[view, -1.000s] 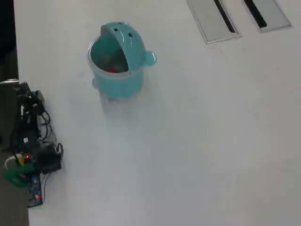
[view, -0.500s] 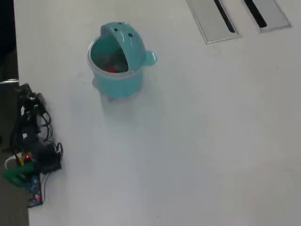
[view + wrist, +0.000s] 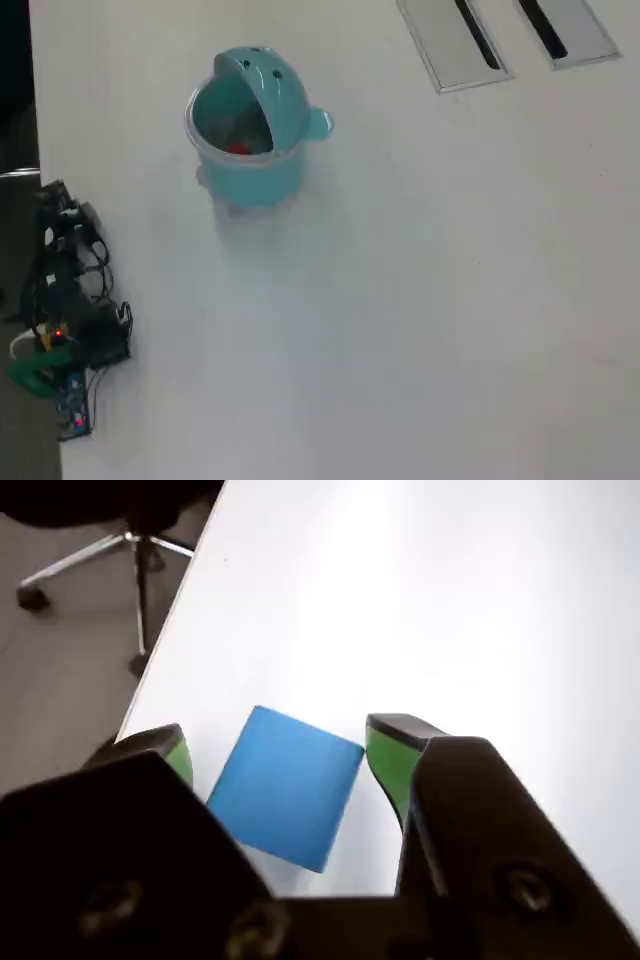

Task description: Grasp RGB lego blocks and put them in the bin one by one.

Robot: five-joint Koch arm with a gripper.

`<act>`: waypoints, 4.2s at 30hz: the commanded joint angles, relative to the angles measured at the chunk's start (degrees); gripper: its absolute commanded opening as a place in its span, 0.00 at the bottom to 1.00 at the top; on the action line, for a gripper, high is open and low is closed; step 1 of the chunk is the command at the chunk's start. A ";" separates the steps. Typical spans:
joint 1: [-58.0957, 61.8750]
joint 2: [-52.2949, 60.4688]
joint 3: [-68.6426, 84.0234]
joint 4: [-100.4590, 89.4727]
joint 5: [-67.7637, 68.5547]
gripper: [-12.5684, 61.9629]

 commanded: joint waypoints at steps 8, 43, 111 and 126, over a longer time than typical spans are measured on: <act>-0.18 -2.11 -2.72 -3.08 0.44 0.55; 22.50 15.12 -34.37 13.89 -5.36 0.30; 57.22 19.69 -41.48 1.58 24.79 0.61; 63.63 28.21 -28.65 -3.34 52.38 0.61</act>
